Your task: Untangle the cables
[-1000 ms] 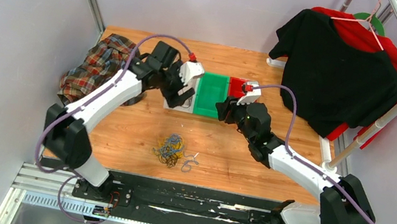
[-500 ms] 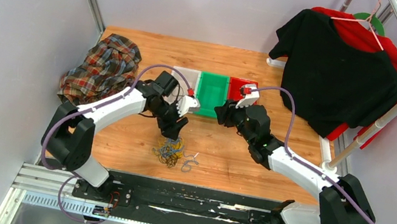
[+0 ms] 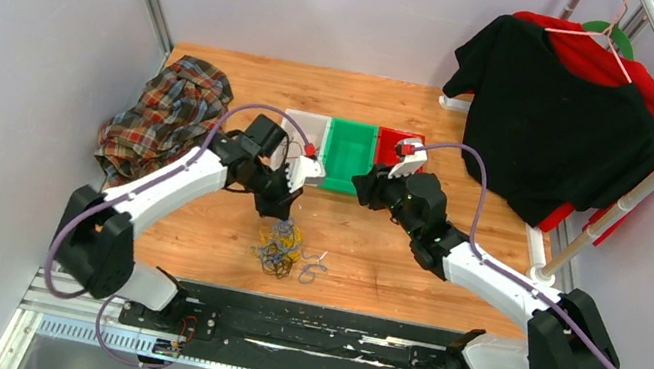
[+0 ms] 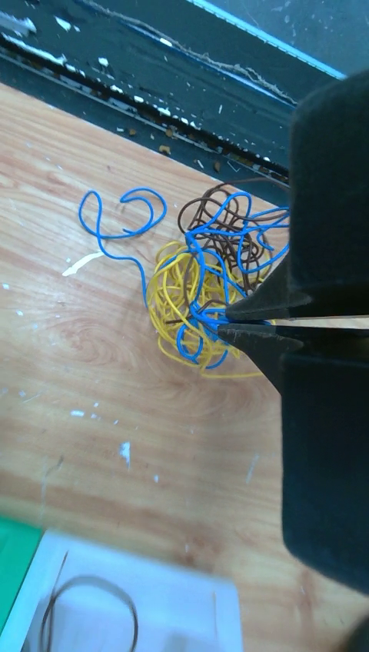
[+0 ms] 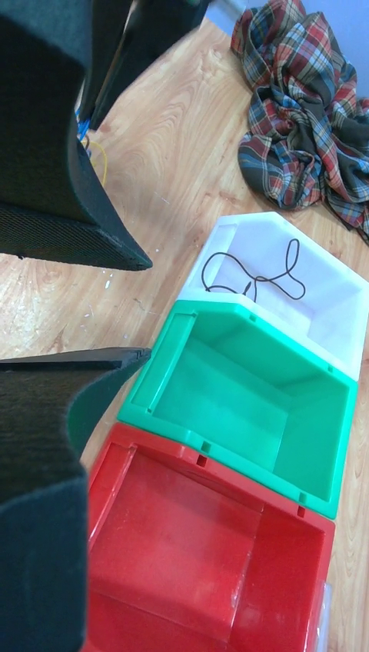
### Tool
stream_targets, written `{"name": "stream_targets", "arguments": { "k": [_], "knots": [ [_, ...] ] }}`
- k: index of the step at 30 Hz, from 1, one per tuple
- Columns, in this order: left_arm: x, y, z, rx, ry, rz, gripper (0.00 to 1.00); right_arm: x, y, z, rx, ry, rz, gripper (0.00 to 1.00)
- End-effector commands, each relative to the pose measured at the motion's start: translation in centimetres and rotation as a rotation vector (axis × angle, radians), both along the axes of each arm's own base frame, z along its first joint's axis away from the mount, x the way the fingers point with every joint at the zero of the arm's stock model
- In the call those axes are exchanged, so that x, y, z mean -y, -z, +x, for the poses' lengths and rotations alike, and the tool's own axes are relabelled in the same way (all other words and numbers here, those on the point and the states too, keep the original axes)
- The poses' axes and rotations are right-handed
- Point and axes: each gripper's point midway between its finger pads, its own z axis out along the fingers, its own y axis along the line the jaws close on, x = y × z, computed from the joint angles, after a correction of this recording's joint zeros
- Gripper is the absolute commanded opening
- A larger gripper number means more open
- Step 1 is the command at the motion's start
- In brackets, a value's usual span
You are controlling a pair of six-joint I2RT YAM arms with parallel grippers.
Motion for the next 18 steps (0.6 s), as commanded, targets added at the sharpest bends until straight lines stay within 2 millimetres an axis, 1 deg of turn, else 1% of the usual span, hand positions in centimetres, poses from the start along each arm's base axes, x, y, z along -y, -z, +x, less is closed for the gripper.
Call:
{"name": "stream_targets", "arguments": {
  "k": [1, 4, 6, 8, 11, 12, 16, 18],
  "knots": [
    [0.2, -6.1, -0.6, 0.108, 0.026, -0.072, 0.01, -1.9, -1.3, -1.1, 0.021, -0.078, 0.043, 0.44],
    [-0.1, -7.9, -1.1, 0.138, 0.006, -0.094, 0.01, -4.2, -1.8, -2.6, 0.036, -0.156, 0.053, 0.56],
    [-0.3, -8.8, -1.3, 0.143, -0.015, -0.101, 0.01, -5.7, -2.3, -4.1, 0.064, -0.218, 0.06, 0.65],
    [-0.4, -9.6, -1.4, 0.147, -0.035, -0.108, 0.01, -6.8, -2.8, -5.4, 0.095, -0.266, 0.069, 0.71],
    [-0.4, -11.1, -1.5, 0.155, -0.067, -0.128, 0.01, -8.5, -3.9, -7.3, 0.137, -0.329, 0.094, 0.73],
    [-0.3, -11.6, -1.5, 0.153, -0.077, -0.14, 0.01, -8.9, -4.2, -7.6, 0.148, -0.34, 0.096, 0.73],
    [0.0, -13.4, -1.8, 0.149, -0.109, -0.181, 0.01, -10.3, -4.9, -8.4, 0.181, -0.37, 0.095, 0.74],
    [0.1, -14.1, -1.9, 0.151, -0.12, -0.198, 0.01, -10.9, -4.9, -8.6, 0.188, -0.379, 0.086, 0.74]
  ]
}}
